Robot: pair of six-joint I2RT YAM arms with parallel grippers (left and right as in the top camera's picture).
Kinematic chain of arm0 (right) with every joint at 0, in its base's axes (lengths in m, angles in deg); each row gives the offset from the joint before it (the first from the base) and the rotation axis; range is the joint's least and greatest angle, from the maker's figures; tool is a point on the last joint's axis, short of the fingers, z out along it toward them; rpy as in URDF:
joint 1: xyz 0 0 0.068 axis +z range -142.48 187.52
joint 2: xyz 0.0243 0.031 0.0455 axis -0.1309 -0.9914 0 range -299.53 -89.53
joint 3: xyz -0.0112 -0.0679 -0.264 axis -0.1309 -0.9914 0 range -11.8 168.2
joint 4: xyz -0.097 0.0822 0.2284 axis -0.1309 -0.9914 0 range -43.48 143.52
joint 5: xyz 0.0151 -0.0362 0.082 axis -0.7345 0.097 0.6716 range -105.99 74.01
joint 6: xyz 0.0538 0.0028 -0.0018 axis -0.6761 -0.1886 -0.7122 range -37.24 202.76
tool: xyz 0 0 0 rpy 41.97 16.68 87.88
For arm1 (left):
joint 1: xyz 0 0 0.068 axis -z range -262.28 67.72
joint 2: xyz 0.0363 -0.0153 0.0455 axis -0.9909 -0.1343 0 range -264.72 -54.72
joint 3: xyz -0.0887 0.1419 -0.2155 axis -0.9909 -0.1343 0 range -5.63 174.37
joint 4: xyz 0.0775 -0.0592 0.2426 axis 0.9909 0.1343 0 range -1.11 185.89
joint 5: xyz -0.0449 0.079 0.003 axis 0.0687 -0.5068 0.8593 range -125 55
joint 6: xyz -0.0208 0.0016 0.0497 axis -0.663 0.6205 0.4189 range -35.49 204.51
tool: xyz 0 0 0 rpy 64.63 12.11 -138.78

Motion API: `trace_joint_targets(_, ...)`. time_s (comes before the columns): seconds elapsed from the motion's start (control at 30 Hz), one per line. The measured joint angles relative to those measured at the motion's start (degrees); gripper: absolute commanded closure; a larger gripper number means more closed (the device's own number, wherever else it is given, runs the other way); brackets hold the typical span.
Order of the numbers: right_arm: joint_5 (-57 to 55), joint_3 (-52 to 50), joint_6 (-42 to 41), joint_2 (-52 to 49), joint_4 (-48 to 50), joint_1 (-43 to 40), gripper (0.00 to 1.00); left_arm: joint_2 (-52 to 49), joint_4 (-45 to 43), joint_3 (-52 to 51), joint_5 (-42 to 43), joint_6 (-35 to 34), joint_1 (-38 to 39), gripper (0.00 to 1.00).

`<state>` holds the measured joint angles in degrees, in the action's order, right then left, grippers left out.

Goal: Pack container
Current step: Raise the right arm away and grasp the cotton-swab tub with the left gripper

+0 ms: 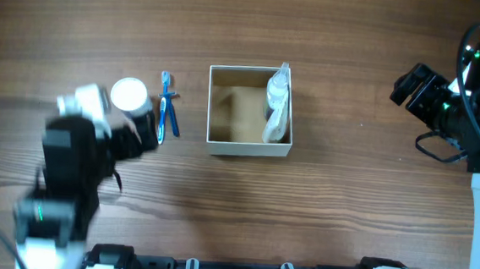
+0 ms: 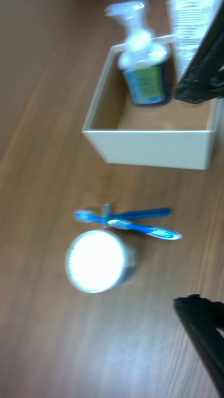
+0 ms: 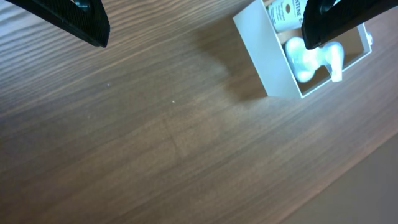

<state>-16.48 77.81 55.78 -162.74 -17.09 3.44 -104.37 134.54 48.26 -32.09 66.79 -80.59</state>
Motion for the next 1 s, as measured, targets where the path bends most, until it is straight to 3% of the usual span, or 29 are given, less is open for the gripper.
trace_joint_targets(0.17, 0.0, 0.0, 0.0, -0.1, -0.1, 0.0, 0.00, -32.7, 17.8, 30.8, -0.7, 3.8, -3.2, 0.00)
trace_joint_targets(0.4, 0.0, 0.0, 0.0, -0.1, -0.1, 0.0, 0.00, -52.9, 17.2, 33.8, -1.8, 4.7, -3.5, 0.00)
trace_joint_targets(0.57, 0.0, 0.0, 0.0, -0.1, -0.1, 0.0, 0.00, -59.8, 16.1, 33.8, -1.9, 4.8, -5.2, 0.00)
trace_joint_targets(0.77, 0.0, 0.0, 0.0, -0.1, -0.1, 0.0, 0.00, -61.0, 13.7, 33.8, -2.2, 5.0, -6.6, 0.01)
trace_joint_targets(1.0, 0.0, 0.0, 0.0, -0.1, -0.1, 0.0, 0.00, -63.0, 13.2, 33.8, -2.1, 5.0, -6.6, 0.13)
